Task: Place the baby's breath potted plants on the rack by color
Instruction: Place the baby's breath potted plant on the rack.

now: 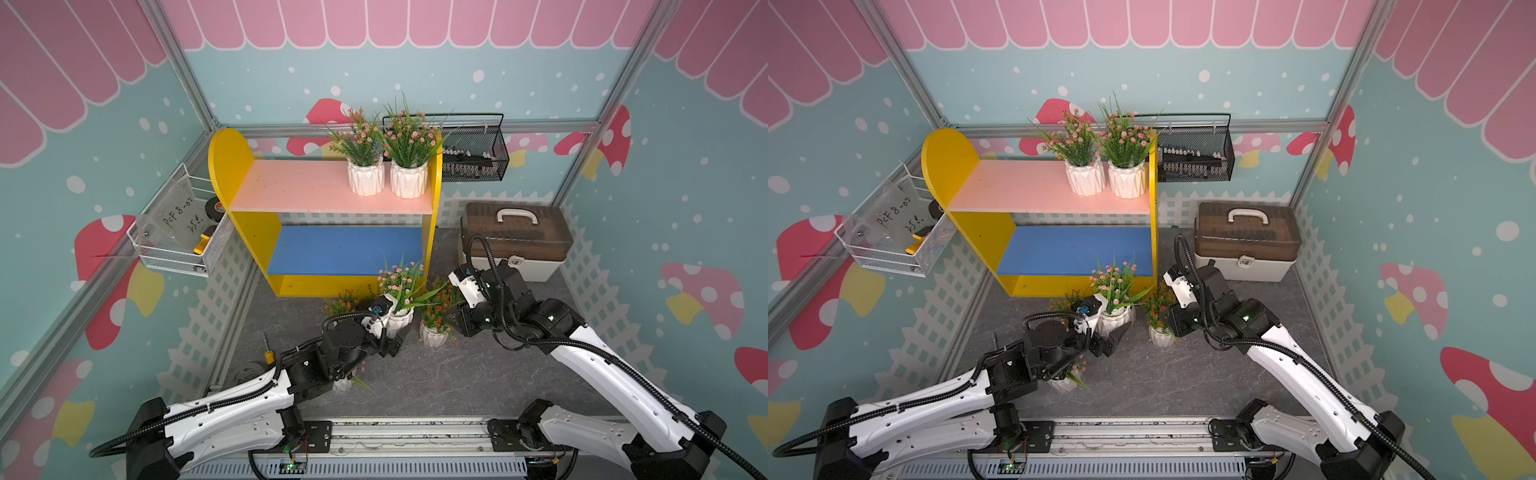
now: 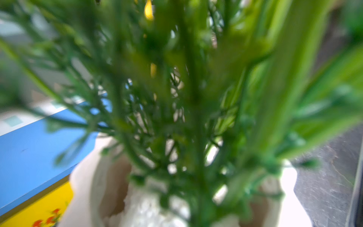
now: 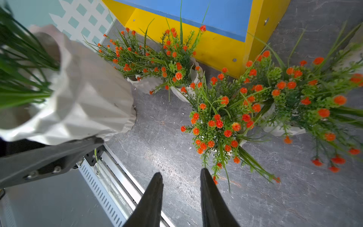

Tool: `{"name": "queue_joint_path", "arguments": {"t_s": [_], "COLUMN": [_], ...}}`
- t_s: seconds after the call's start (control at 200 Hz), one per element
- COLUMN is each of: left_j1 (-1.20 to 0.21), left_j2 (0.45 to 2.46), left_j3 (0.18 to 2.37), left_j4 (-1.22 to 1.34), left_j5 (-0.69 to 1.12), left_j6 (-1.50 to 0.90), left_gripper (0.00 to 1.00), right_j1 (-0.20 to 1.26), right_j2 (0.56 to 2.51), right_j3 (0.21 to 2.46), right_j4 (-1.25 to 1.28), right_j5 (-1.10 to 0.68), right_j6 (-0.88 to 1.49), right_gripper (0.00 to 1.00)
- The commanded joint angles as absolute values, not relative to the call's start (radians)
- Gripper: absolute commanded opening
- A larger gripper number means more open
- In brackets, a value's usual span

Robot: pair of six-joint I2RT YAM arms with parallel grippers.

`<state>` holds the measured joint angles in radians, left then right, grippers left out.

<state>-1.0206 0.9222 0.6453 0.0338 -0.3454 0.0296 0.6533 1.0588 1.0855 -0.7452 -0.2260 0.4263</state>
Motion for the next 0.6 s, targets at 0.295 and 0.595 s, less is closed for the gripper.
{"name": "queue_joint_path", "arguments": {"t_s": [0.295, 0.595], "left_j1": [-0.977, -0.851], "left_j2": [0.904, 0.911], "left_j3": [0.889, 1.042], "left_j4": [-0.072, -0.126], "left_j5": [-0.524, -0.536], "left_j6": [0.052, 0.111], "left_gripper": [0.76, 0.76], "right_j1": [0.646, 0.646], "right_j2": [0.979, 0.890], "right_j3": [0.834, 0.718], "right_j4": [-0.507, -0.404], "right_j5": [-0.281, -0.287], "right_j6": [0.507, 0.549], "right_gripper": [0.34, 0.37]}}
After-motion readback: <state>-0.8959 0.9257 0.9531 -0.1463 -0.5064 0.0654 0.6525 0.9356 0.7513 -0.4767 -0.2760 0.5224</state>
